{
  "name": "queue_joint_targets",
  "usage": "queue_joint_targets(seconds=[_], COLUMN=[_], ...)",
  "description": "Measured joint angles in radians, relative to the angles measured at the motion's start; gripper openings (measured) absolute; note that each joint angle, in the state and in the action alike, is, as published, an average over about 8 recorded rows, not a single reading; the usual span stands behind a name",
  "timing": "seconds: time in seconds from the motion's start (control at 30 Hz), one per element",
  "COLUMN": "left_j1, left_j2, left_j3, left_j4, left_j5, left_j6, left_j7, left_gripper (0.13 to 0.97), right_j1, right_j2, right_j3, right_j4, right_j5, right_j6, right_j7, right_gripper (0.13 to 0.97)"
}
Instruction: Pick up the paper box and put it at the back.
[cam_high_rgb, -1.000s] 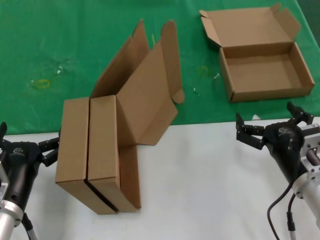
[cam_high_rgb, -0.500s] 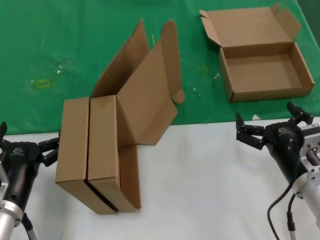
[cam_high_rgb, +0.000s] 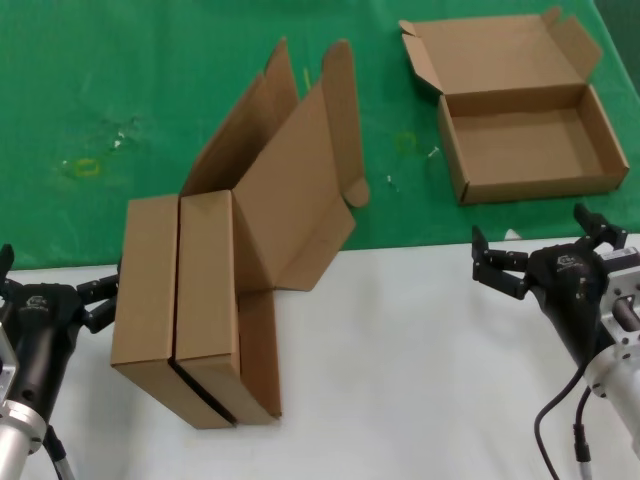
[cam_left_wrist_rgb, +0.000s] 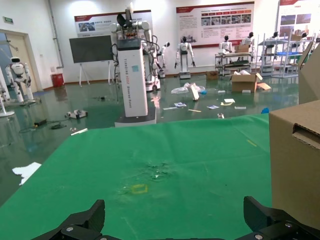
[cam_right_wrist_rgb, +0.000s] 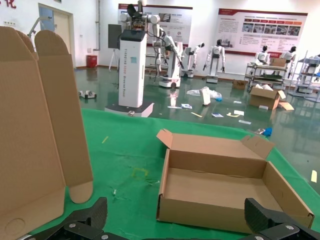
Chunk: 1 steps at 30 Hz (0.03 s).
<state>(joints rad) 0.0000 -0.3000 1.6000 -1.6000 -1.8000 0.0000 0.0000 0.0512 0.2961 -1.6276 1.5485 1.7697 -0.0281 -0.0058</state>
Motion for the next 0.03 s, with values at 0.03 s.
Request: queue_joint_targets(seconds=[0.03], left_j1=[0.0], left_j2=[0.0], left_j3=[0.0], left_j4=[0.0], left_j5=[0.0], left_j6=[0.0], left_j7=[0.0], left_gripper=[0.966], right_j1=[0.0], right_j2=[0.0], right_j3=[0.0], right_j4=[0.0], right_j5=[0.0], right_j6=[0.0], right_j7=[0.0], right_gripper=[0.966])
